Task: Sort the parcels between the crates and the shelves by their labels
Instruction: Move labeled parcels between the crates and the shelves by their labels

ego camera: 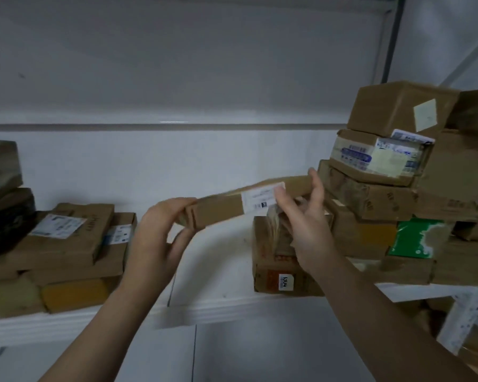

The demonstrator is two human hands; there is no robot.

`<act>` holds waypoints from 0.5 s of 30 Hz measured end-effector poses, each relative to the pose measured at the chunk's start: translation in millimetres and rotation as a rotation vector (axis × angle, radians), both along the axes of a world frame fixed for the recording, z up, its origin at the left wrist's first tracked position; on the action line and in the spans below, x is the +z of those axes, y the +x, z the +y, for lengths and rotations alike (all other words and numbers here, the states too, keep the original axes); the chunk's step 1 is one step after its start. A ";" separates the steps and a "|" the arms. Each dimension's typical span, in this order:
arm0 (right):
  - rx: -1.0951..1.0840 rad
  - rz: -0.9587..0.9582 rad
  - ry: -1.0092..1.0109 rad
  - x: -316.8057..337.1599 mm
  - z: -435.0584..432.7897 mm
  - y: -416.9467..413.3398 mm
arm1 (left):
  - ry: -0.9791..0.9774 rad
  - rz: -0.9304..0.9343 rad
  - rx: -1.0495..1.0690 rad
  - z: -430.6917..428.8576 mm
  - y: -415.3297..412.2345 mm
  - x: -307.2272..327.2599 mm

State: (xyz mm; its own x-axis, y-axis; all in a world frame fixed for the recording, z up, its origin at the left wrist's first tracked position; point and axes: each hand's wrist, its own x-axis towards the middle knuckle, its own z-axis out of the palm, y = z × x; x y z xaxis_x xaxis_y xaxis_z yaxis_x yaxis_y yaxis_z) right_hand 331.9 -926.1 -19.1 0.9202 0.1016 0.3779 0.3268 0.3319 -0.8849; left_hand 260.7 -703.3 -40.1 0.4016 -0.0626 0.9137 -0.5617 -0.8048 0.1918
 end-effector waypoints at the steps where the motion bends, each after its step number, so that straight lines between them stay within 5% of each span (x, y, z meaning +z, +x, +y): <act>1: -0.026 -0.030 -0.056 0.4 1.8 -0.1 | -0.123 0.065 -0.010 4.7 -3.6 1.8; 11: -0.086 -0.119 -0.140 8.0 30.8 4.7 | -0.564 0.169 -0.006 29.4 -15.2 6.0; 15: 0.077 0.108 -0.137 -5.3 64.2 -8.1 | -0.946 0.206 -0.327 11.9 -11.9 4.9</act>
State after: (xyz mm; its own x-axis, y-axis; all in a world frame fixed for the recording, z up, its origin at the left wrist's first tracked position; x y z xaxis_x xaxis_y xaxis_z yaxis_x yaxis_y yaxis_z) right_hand 323.8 -861.9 -24.5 0.9422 0.2174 0.2547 0.2052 0.2263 -0.9522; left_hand 248.8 -691.4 -35.2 0.6493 0.5142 0.5603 -0.6107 -0.0866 0.7871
